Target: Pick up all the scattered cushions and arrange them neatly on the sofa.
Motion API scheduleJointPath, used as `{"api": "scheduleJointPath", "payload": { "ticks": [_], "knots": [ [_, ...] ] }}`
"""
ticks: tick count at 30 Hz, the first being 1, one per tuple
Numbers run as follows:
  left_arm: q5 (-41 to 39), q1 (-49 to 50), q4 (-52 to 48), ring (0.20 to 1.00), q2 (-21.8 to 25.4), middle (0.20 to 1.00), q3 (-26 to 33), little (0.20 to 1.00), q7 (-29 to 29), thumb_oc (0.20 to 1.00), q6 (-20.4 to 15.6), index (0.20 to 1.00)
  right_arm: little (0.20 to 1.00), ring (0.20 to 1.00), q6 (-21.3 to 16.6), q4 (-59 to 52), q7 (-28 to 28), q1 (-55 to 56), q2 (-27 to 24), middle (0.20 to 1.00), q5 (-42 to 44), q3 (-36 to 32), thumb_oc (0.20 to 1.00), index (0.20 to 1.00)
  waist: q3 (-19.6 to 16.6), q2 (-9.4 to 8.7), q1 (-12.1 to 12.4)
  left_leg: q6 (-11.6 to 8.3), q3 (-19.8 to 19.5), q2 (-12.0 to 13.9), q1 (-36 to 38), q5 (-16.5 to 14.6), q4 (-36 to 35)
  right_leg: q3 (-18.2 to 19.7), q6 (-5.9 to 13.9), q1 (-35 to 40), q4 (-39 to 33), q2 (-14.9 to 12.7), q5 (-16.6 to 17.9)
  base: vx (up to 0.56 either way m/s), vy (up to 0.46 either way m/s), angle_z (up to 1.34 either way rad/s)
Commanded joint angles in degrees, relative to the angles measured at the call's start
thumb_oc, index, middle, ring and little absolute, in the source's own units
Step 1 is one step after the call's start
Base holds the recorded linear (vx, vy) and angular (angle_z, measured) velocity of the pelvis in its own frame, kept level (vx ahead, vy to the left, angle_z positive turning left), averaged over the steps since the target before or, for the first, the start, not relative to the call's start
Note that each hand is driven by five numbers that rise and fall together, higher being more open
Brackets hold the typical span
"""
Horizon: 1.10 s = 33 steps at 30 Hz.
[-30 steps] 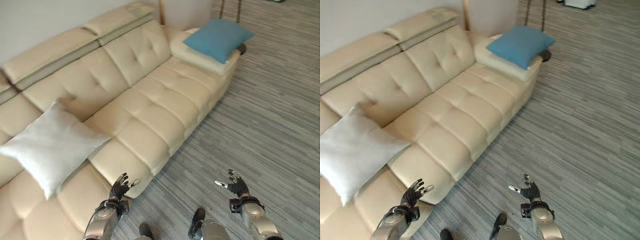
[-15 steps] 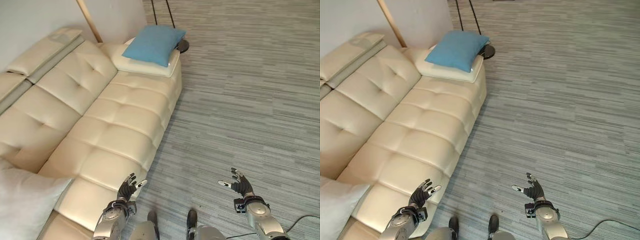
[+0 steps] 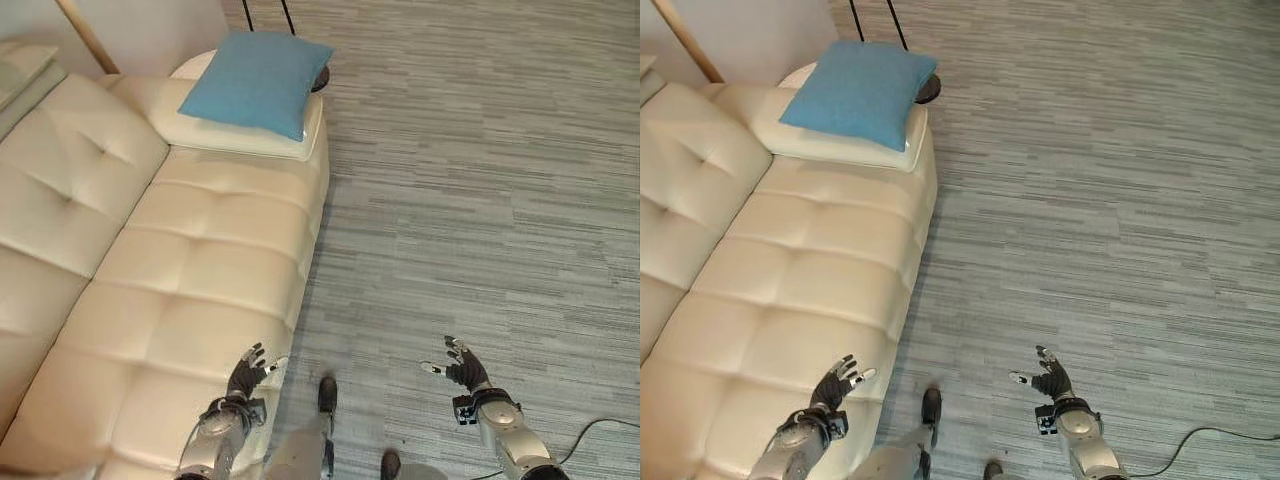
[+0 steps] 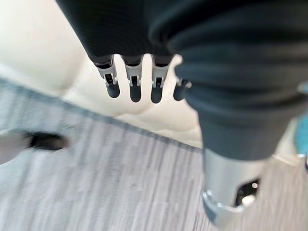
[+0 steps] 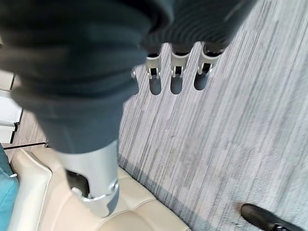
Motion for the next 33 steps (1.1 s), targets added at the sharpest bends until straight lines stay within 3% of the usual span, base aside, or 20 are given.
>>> {"api": "scheduleJointPath", "payload": {
  "ticks": [1, 3, 4, 5, 7, 9, 11, 12, 15, 16, 17, 19, 20, 21, 22, 23, 26, 30, 33],
  "knots": [
    [3.22, 2.52, -3.17, 1.000, 1.99, 1.000, 0.18, 1.000, -0.51, 1.000, -1.58, 1.000, 1.000, 1.000, -1.00, -1.89, 0.60, 0.46, 0.53, 1.000, -1.31, -1.17, 1.000, 1.000, -1.22, -1.29, 0.15, -2.39, -1.56, 2.13, -2.11, -10.75, 7.11, -3.13, 2.41, -0.10, 0.11, -2.56, 11.19, 0.25, 0.131, -0.07],
    [3.23, 2.75, -3.60, 1.000, 1.75, 1.000, 0.20, 1.000, -0.61, 1.000, -1.60, 1.000, 1.000, 1.000, -1.09, -1.64, 0.54, 0.93, 0.85, 1.000, -1.27, -1.69, 1.000, 1.000, -0.59, -0.65, -0.45, -1.88, -1.35, 2.37, 0.68, -12.04, 6.14, -4.55, 1.27, -4.05, 1.83, -2.93, 11.96, 0.35, 0.108, -0.18],
    [3.35, 2.62, -3.96, 1.000, 1.53, 1.000, -0.36, 1.000, -1.17, 1.000, -1.73, 1.000, 1.000, 1.000, -1.27, -2.08, 0.37, 1.00, 0.60, 1.000, -0.68, -2.66, 1.000, 1.000, 0.43, -0.02, -1.71, -1.93, -1.13, 2.24, 3.79, -13.97, 5.41, -7.31, 0.18, -8.33, -4.19, -1.98, 9.90, 0.45, 0.054, -0.20],
    [3.30, 2.41, -4.02, 1.000, 1.43, 1.000, -0.68, 1.000, -1.13, 1.000, -1.79, 1.000, 1.000, 1.000, -1.36, -2.12, 0.16, 0.94, 0.52, 1.000, -0.33, -2.87, 1.000, 1.000, 0.86, -0.11, -2.21, -2.10, -1.14, 2.04, 4.85, -14.61, 5.16, -7.98, 0.21, -9.51, -7.26, -1.63, 10.11, 0.47, -0.004, -0.43],
    [3.37, 0.98, -3.71, 1.000, 1.30, 1.000, -0.83, 1.000, -0.77, 1.000, -1.95, 1.000, 1.000, 1.000, -1.53, -2.30, -0.76, 0.78, 0.55, 1.000, 0.67, -3.46, 1.000, 1.000, 1.54, -0.67, -3.57, -3.00, -1.75, 1.17, 8.81, -16.98, 3.92, -10.55, 1.40, -12.50, -19.85, -1.48, 13.71, 0.46, -0.138, -0.41],
    [3.97, -0.43, -3.81, 1.000, 1.16, 1.000, -1.26, 1.000, -0.52, 1.000, -2.58, 1.000, 1.000, 1.000, -1.47, -2.74, -1.18, 1.26, 0.61, 1.000, 0.60, -3.82, 1.000, 1.000, 1.49, -0.78, -4.73, -4.05, -2.57, 1.17, 12.10, -18.88, 2.93, -11.87, 2.08, -12.33, -26.65, -0.96, 16.30, 0.57, -0.212, 0.44],
    [4.28, -0.42, -3.59, 1.000, 0.61, 1.000, -1.39, 1.000, -0.58, 1.000, -2.84, 1.000, 1.000, 1.000, -1.89, -2.69, -0.99, 1.97, 0.54, 1.000, 0.88, -4.00, 1.000, 1.000, 0.38, -0.70, -4.99, -4.32, -2.87, 1.50, 14.09, -20.86, 3.32, -11.67, 1.15, -10.92, -26.17, -0.99, 17.15, 0.55, -0.204, 0.72],
    [3.96, -0.09, -3.74, 1.000, 0.09, 1.000, -1.41, 1.000, -0.41, 1.000, -2.74, 1.000, 1.000, 1.000, -2.09, -2.95, -1.09, 2.31, 0.07, 1.000, 1.14, -4.27, 1.000, 1.000, -0.99, 0.20, -5.42, -5.51, -2.41, 3.18, 15.65, -22.95, 5.33, -12.02, -0.03, -9.57, -24.52, -0.37, 16.11, 0.57, -0.227, 0.48],
    [3.29, 0.17, -4.00, 1.000, -0.31, 1.000, -1.61, 1.000, -0.53, 1.000, -2.59, 1.000, 1.000, 1.000, -2.40, -3.44, -0.66, 2.52, -0.56, 1.000, 1.76, -4.12, 1.000, 1.000, -1.66, 0.71, -5.65, -7.31, -2.42, 3.86, 13.31, -20.39, 15.43, -12.15, -1.74, -6.73, -24.65, 0.99, 14.40, 0.43, -0.256, 0.30],
    [3.61, 0.01, -4.37, 1.000, -0.12, 1.000, -2.22, 1.000, -0.78, 1.000, -2.39, 1.000, 1.000, 1.000, -2.61, -3.69, -0.61, 2.64, -1.38, 1.000, 2.29, -4.18, 1.000, 1.000, -1.02, 0.24, -4.96, -8.22, -2.41, 3.73, 7.51, -15.67, 27.79, -11.50, -3.71, -3.45, -25.39, 1.64, 12.11, 0.38, -0.263, 0.02],
    [3.70, -0.19, -4.27, 1.000, -0.07, 1.000, -2.36, 1.000, -0.74, 1.000, -2.33, 1.000, 1.000, 1.000, -2.62, -3.48, -0.76, 2.54, -1.65, 1.000, 2.35, -4.22, 1.000, 1.000, -0.70, -0.02, -4.67, -7.88, -2.17, 3.79, 5.21, -15.72, 29.56, -11.28, -4.10, -2.42, -25.64, 1.57, 11.32, 0.49, -0.278, -0.16],
    [3.76, -0.48, -3.51, 1.000, -0.26, 1.000, -2.13, 1.000, -0.68, 1.000, -2.22, 1.000, 1.000, 1.000, -2.63, -3.30, -0.88, 2.47, -1.82, 1.000, 2.56, -4.44, 1.000, 1.000, -0.53, -0.72, -3.91, -6.84, -1.33, 3.73, 1.93, -17.37, 28.24, -10.48, -4.23, -0.38, -26.07, 1.34, 10.05, 0.36, -0.080, -0.18],
    [4.15, 0.11, -3.30, 1.000, -0.42, 1.000, -2.08, 1.000, -0.73, 1.000, -1.91, 1.000, 1.000, 1.000, -2.61, -3.15, -0.87, 2.39, -2.48, 1.000, 2.32, -4.65, 1.000, 1.000, -0.67, -0.84, -2.75, -6.37, -1.17, 3.19, -0.98, -17.35, 20.07, -9.61, -3.87, 2.13, -26.60, 1.40, 8.42, 0.40, 0.008, -0.61],
    [4.29, 0.23, -3.33, 1.000, -0.39, 1.000, -2.06, 1.000, -0.72, 1.000, -1.81, 1.000, 1.000, 1.000, -2.55, -2.96, -0.88, 2.34, -2.78, 1.000, 2.14, -4.50, 1.000, 1.000, -0.70, -0.29, -2.32, -6.90, -1.58, 3.44, -1.88, -14.28, 15.76, -9.37, -3.81, 3.25, -27.06, 2.04, 7.81, 0.60, 0.036, -0.65],
    [4.44, 0.20, -3.19, 1.000, -0.52, 1.000, -2.24, 1.000, -0.59, 1.000, -1.77, 1.000, 1.000, 1.000, -2.59, -2.57, -1.30, 2.38, -2.87, 1.000, 1.85, -4.27, 1.000, 1.000, -0.48, 0.68, -1.44, -7.65, -1.83, 4.34, -4.25, -8.61, 9.40, -9.12, -3.92, 5.55, -27.56, 3.12, 6.71, 0.46, 0.063, -0.74],
    [4.53, 0.01, -3.08, 1.000, -0.50, 1.000, -2.30, 1.000, -0.42, 1.000, -1.87, 1.000, 1.000, 1.000, -2.31, -1.98, -1.71, 2.38, -2.93, 1.000, 1.62, -4.25, 1.000, 1.000, -0.21, 0.92, -0.64, -8.07, -1.22, 4.30, -5.74, -6.65, 5.05, -8.49, -3.91, 7.43, -27.95, 3.59, 5.97, 0.52, 0.099, -0.75],
    [5.00, 0.57, -2.58, 1.000, -0.41, 1.000, -1.95, 1.000, -0.46, 1.000, -2.16, 1.000, 1.000, 1.000, -1.86, -1.49, -1.53, 3.08, -2.56, 1.000, 0.60, -4.39, 1.000, 1.000, -1.33, 1.43, -0.29, -8.12, 1.21, 5.37, -4.96, -4.12, 1.62, -7.73, -3.30, 10.42, -28.73, 4.22, 4.83, 0.37, 0.125, -0.74],
    [5.26, 1.58, -2.22, 1.000, -0.30, 1.000, -1.84, 1.000, -0.69, 1.000, -1.95, 1.000, 1.000, 1.000, -1.45, -1.78, -0.76, 3.37, -1.62, 1.000, -0.23, -4.26, 1.000, 1.000, -3.34, 0.35, -0.54, -7.17, 2.36, 4.90, -3.17, -4.79, 2.31, -6.86, -2.52, 11.58, -28.67, 2.46, 4.29, 0.29, 0.146, -0.22],
    [4.86, 2.84, -2.43, 1.000, 0.41, 1.000, -1.29, 1.000, -1.07, 1.000, -1.57, 1.000, 1.000, 1.000, -1.12, -1.15, 0.32, 3.14, -0.59, 1.000, -0.88, -3.27, 1.000, 1.000, -4.52, -1.21, 0.03, -5.70, 2.74, 3.97, -1.88, -7.12, 3.50, -6.04, -1.36, 11.18, -26.56, 0.90, 4.38, 0.23, 0.130, -0.24]
  ]
}}
